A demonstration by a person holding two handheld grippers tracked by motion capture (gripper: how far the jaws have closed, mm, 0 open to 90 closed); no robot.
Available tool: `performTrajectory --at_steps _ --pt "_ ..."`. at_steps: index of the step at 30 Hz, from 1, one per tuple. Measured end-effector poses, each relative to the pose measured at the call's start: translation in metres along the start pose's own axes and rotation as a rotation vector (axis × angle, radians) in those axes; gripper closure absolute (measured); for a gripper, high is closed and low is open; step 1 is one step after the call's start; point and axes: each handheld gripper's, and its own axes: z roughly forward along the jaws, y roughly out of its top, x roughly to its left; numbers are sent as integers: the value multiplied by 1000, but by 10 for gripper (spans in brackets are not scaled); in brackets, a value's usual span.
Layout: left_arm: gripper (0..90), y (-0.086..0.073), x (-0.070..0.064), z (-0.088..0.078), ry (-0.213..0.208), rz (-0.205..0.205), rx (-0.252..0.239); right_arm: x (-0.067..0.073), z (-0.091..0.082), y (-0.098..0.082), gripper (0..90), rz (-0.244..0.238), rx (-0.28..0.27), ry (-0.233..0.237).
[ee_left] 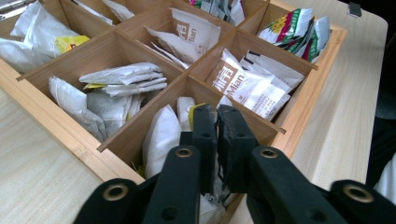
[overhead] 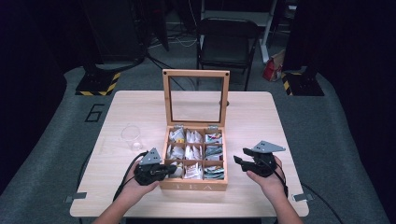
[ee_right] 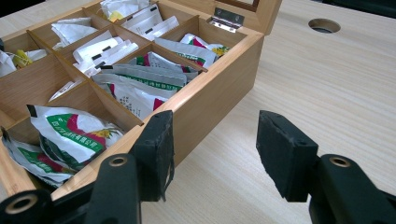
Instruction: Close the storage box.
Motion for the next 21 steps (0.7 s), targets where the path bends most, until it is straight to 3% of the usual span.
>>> performTrajectory --at_steps 6,14,21 --pt "893 2 -1 -3 -3 7 -3 -1 0 -1 457 -6 4 -2" --pt "895 10 0 -11 -8 -12 -10 -1 1 -1 452 0 8 -4" --pt "895 21 5 -19 12 -37 -28 -2 1 -2 450 -6 7 -9"
